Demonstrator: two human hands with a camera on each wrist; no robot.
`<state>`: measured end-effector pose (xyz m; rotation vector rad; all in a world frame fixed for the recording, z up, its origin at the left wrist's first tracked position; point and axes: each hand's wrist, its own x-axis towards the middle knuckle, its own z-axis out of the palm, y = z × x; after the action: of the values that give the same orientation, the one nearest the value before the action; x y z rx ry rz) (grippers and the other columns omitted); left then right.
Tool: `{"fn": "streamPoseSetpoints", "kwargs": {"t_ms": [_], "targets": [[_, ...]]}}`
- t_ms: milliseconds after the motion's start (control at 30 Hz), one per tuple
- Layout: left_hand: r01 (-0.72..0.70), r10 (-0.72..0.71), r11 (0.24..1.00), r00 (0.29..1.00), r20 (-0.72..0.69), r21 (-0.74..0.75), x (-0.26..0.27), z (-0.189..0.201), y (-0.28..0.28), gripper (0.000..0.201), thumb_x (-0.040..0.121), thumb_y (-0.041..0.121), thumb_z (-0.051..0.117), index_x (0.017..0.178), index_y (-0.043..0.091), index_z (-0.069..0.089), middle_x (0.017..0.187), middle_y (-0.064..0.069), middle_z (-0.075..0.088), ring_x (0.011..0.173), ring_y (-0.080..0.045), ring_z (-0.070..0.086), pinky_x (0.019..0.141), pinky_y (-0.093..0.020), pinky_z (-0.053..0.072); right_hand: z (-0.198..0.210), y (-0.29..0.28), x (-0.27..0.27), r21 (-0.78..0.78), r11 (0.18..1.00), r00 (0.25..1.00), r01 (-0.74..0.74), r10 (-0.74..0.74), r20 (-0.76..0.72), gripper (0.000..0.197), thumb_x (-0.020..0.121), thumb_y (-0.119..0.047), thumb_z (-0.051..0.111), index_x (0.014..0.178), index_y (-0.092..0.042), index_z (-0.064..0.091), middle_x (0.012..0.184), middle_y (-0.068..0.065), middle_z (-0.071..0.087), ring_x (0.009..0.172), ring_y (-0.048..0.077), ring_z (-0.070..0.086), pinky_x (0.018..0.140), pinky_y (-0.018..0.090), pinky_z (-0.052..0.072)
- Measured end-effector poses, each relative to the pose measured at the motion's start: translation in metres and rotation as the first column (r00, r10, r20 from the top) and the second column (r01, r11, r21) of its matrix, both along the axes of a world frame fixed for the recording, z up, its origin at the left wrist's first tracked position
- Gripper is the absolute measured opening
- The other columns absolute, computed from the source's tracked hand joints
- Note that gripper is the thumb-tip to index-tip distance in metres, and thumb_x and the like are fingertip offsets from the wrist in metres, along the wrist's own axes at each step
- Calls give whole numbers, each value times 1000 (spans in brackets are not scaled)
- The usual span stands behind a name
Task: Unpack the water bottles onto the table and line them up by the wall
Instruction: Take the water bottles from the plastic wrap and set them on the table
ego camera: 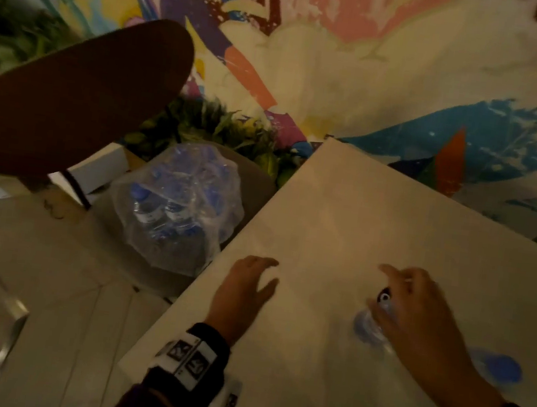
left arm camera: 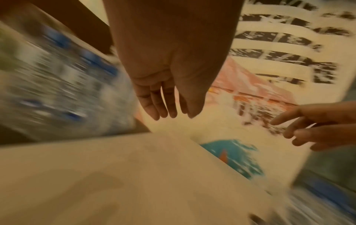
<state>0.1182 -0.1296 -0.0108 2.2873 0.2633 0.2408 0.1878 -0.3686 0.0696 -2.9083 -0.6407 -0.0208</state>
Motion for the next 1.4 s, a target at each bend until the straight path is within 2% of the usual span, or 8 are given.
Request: {"fn": "streamPoseSetpoints", "kwargs": {"t_ms": [167,333,400,567,733,833,1100,1400], "targets": [[-308,307,938,951,32,158,-31,4,96,12,87,14,57,96,9,62,92,-11,67,85,-27,63,77,-30,46,-6,138,-30,96,904,904,-418,424,-58,50,78,-43,43,119,-15,49,105,15,60,89,34,60,75,43,56],[-385,388,893,921,35,234,-35,5,161,33,80,10,55,112,1,55,109,-25,61,102,-41,56,88,-43,45,-24,250,-41,336,739,707,-583,666,-238,47,87,-27,56,127,-6,43,124,19,52,116,33,47,98,44,43],[-404,416,883,909,2,240,-27,7,175,39,84,12,56,121,3,49,120,-25,55,111,-40,50,94,-49,43,-37,283,-32,368,741,689,-562,665,-288,49,87,-23,58,128,-3,40,129,20,49,120,33,45,102,44,40],[-411,434,895,890,-135,173,-3,8,197,57,87,13,54,138,11,27,144,-20,32,131,-36,33,109,-45,30,-54,332,-2,309,858,798,-411,502,-333,62,88,-30,57,135,-2,29,139,21,38,126,35,40,109,47,35],[-367,393,915,906,-157,168,13,-3,217,68,86,13,57,142,12,18,149,-19,25,137,-35,27,113,-49,30,-71,353,19,380,870,838,-315,443,-319,83,83,-43,61,142,-9,14,151,17,23,138,33,24,116,49,24],[-319,351,919,930,-110,230,18,0,224,64,86,9,55,141,9,21,148,-19,28,138,-34,27,114,-49,29,-78,361,29,365,864,832,-345,462,-306,81,85,-30,60,144,-9,8,155,18,15,142,33,17,117,51,21],[-355,372,905,928,-32,235,16,-4,237,45,84,11,60,126,14,43,133,-16,47,119,-33,49,102,-48,43,-77,370,35,292,852,871,-434,479,-104,50,89,-22,55,133,-10,36,140,18,43,128,35,41,109,50,36],[-269,269,921,962,39,283,-19,11,200,31,80,13,64,109,16,54,114,-11,55,107,-29,51,92,-40,47,-35,319,-3,262,831,858,-491,513,-16,29,87,-11,55,115,-2,49,116,25,55,105,38,54,90,44,45]]}}
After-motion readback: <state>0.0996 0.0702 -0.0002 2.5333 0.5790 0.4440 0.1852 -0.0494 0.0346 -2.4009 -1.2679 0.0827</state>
